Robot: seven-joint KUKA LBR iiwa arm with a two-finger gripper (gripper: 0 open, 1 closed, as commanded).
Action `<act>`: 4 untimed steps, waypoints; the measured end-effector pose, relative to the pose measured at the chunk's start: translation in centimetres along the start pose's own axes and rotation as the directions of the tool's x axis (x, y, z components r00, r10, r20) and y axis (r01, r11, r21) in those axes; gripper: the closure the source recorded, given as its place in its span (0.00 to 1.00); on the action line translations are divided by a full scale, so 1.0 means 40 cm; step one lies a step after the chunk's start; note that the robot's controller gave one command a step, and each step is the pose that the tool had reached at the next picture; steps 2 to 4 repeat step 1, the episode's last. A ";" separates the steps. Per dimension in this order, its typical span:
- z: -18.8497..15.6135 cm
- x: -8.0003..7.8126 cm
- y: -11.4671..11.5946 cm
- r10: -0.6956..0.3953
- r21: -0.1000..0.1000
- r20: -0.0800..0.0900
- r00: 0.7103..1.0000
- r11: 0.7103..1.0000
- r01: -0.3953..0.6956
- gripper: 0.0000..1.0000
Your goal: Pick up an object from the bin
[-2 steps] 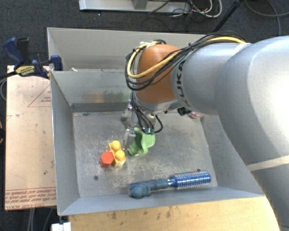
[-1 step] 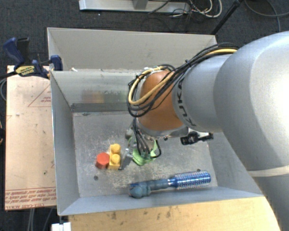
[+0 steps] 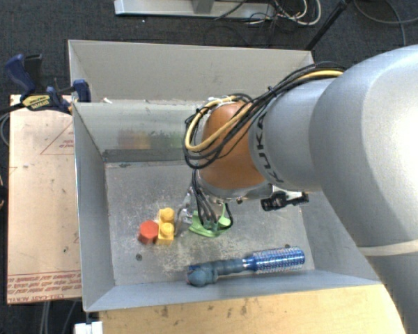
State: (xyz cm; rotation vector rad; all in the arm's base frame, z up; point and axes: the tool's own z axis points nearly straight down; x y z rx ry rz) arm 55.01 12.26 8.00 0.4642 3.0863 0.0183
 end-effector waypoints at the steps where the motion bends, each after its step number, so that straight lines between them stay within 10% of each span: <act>1: -0.331 -0.095 -0.030 0.006 0.010 -0.008 1.000 1.000 -0.006 1.00; 4: -0.331 -0.095 -0.030 0.006 0.010 -0.008 1.000 1.000 -0.006 1.00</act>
Offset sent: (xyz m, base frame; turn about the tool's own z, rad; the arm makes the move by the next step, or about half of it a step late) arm 0.0271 -0.0239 0.1280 0.0050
